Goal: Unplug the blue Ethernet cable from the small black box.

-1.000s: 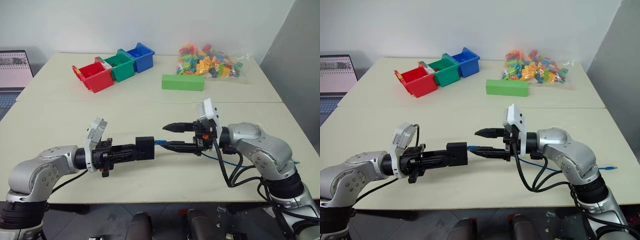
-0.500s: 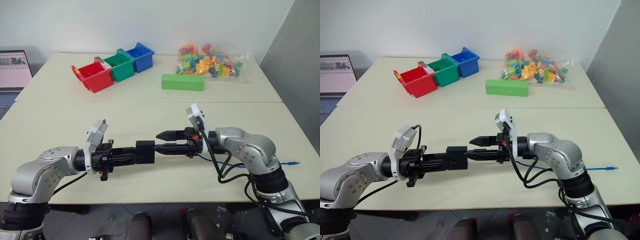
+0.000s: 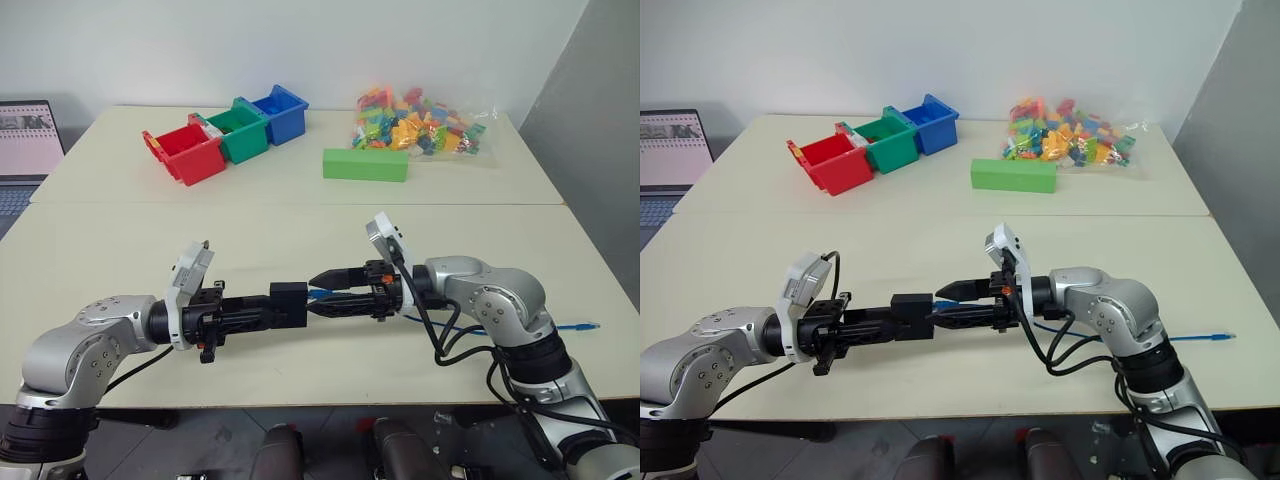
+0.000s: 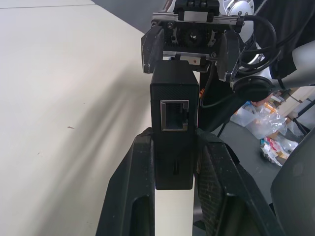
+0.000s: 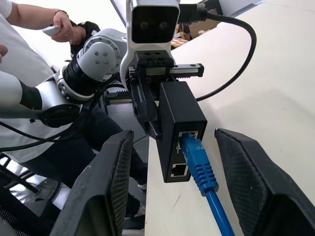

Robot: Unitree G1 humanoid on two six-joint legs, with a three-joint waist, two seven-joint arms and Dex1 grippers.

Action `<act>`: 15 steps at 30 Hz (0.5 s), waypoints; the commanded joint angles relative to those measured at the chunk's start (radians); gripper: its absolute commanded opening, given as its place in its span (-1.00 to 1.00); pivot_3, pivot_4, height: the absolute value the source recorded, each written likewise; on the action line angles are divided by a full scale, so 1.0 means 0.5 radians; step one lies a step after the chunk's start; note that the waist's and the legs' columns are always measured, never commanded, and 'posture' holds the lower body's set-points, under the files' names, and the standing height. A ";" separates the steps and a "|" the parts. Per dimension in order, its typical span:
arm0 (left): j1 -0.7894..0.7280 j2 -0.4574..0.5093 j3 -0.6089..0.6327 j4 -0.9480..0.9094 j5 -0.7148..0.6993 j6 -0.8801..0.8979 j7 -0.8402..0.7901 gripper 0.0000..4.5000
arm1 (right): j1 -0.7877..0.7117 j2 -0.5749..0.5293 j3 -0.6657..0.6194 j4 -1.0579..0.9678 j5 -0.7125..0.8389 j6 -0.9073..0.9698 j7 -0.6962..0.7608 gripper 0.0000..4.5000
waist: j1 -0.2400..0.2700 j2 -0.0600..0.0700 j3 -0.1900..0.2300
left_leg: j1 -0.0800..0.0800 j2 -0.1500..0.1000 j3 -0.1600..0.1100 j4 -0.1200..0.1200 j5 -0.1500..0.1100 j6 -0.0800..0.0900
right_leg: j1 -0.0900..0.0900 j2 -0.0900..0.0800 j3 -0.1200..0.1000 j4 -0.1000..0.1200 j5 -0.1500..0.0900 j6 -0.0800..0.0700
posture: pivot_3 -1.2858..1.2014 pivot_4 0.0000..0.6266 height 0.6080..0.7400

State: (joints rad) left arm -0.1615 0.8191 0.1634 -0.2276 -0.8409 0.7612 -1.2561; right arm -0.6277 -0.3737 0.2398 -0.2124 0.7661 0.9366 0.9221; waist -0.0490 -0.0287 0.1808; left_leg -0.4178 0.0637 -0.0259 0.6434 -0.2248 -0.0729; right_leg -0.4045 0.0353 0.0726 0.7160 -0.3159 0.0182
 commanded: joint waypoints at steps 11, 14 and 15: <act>0.011 -0.007 0.027 -0.052 -0.019 -0.033 0.010 -0.66 | -0.062 0.009 0.060 0.011 -0.101 -0.057 0.066 -0.48 | -0.003 0.000 0.000 | 0.000 0.000 0.000 0.000 0.000 0.000 | 0.000 0.000 0.000 0.000 0.000 0.000 | 0.03 -0.52 1.00; 0.013 -0.006 0.026 -0.061 -0.020 -0.032 0.011 -0.66 | -0.061 0.012 0.059 0.019 -0.108 -0.058 0.081 -0.78 | -0.003 0.000 0.000 | 0.000 0.000 0.000 0.000 0.000 0.000 | 0.000 0.000 0.000 0.000 0.000 0.000 | 0.03 -0.52 1.00; 0.013 -0.006 0.026 -0.061 -0.020 -0.032 0.012 -0.66 | -0.060 0.013 0.059 0.022 -0.112 -0.059 0.089 -0.83 | -0.003 0.000 0.000 | 0.000 0.000 0.000 0.000 0.000 0.000 | 0.000 0.000 0.000 0.000 0.000 0.000 | 0.03 -0.52 1.00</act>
State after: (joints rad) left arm -0.1518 0.8162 0.1636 -0.2284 -0.8408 0.7566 -1.2535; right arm -0.6396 -0.3757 0.2696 -0.1885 0.7116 0.9256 0.9594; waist -0.0505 -0.0286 0.1808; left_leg -0.4178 0.0637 -0.0260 0.6432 -0.2248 -0.0729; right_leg -0.4046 0.0353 0.0726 0.7158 -0.3159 0.0182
